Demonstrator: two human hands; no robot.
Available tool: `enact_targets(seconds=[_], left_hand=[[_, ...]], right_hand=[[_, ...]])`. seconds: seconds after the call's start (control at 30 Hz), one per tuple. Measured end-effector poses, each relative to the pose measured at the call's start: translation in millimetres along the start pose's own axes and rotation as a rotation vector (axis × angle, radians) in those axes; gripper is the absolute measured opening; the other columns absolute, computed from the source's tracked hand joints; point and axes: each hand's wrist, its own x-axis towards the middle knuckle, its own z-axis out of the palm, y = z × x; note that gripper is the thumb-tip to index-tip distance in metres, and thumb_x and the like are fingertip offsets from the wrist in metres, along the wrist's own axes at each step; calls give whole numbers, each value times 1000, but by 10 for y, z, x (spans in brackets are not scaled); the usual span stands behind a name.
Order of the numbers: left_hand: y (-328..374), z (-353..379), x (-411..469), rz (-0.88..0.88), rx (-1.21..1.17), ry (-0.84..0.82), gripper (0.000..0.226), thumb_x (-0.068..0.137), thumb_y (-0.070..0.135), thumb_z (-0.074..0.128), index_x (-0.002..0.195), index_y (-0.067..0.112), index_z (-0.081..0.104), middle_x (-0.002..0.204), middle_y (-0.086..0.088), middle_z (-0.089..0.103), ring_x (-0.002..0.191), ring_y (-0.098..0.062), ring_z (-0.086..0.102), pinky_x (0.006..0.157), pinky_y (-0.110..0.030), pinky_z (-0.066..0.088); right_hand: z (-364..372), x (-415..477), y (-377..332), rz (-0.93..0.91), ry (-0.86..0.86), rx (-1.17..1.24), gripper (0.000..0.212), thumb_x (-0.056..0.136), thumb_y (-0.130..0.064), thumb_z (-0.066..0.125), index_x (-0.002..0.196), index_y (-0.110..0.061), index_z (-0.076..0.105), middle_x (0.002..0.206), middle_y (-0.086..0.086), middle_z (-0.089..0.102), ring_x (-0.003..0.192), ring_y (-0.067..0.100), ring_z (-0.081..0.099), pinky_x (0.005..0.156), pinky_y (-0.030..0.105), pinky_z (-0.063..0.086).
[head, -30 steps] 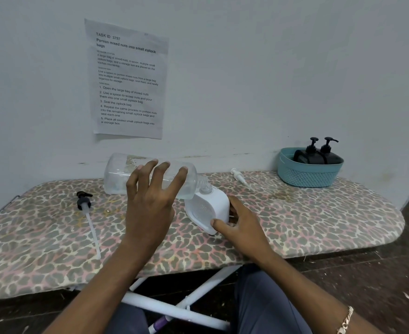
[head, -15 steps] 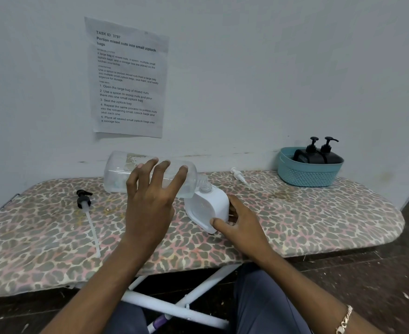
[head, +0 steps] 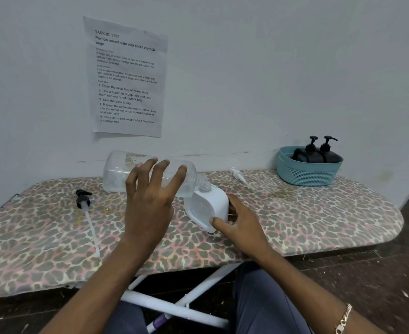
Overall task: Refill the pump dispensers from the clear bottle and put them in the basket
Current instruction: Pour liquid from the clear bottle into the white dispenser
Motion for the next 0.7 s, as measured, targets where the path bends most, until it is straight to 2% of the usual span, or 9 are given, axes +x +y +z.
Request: enact_targets(seconds=[0.3,0.5,0.7], left_hand=[[7,9,0,4,0,8,83,65,-18,62,139,21,65,137,-17,62,135,-38,44,111,-53,30],[7,-6,-9,3,5,7,83,66,-17,60,139,21,65,137,-16,62,136,-38,44,111,-52,30],[9,-9,-9,3,6,6,83,65,-18,61,139,21,65,137,-16,62,136,-38,44,111,-52,30]], right_hand=[[1,4,9,-9,-3,1,60,87,-28,79,141,-33,54,126,-14,66,111,-6,62,78,9,53],[0,7,15,-10,-2,4,57,87,-26,79,138,-34,55,123,-15,66,107,-5,64,77,11,54],[1,6,16,-3,-6,7,57,87,-27,79,137,-38,54,123,-17,65,105,-15,60,76,8,52]])
